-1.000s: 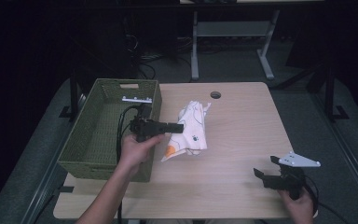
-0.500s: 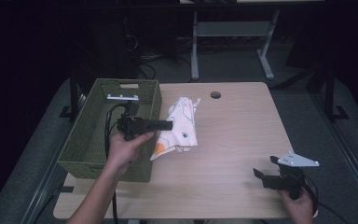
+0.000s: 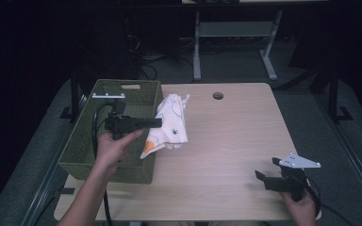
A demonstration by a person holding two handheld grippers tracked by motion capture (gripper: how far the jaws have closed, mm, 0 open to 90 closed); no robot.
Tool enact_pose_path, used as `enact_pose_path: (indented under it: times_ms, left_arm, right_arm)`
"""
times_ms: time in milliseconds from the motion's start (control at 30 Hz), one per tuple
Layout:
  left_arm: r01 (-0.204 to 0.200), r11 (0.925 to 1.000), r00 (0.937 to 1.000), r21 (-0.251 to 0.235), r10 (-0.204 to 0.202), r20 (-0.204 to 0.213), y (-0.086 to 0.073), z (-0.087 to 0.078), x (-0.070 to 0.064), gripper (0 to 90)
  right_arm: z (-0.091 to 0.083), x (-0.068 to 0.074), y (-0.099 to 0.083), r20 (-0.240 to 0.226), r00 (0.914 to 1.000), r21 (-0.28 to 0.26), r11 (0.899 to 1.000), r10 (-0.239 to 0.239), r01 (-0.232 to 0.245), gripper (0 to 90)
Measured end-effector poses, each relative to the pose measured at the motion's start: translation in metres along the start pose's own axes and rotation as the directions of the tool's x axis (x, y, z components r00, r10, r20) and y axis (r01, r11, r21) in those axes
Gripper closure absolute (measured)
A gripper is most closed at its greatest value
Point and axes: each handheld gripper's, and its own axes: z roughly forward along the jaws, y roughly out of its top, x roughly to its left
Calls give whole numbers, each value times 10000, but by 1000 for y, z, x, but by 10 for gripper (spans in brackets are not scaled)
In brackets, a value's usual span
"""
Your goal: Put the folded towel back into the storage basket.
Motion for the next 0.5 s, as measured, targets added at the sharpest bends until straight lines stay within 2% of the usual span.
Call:
enact_pose_path:
  times_ms: [100, 500]
  left_arm:
    - [-22, 10000, 10000, -12, 22, -30, 0, -5, 2, 809]
    - [246, 9994, 9983, -222, -258, -529, -3, -28, 18, 809]
  right_arm:
    - [0, 0, 0, 17, 9999, 42, 9999, 155, -155, 142]
    - [0, -1, 1, 35, 9998, 46, 9998, 182, -182, 141]
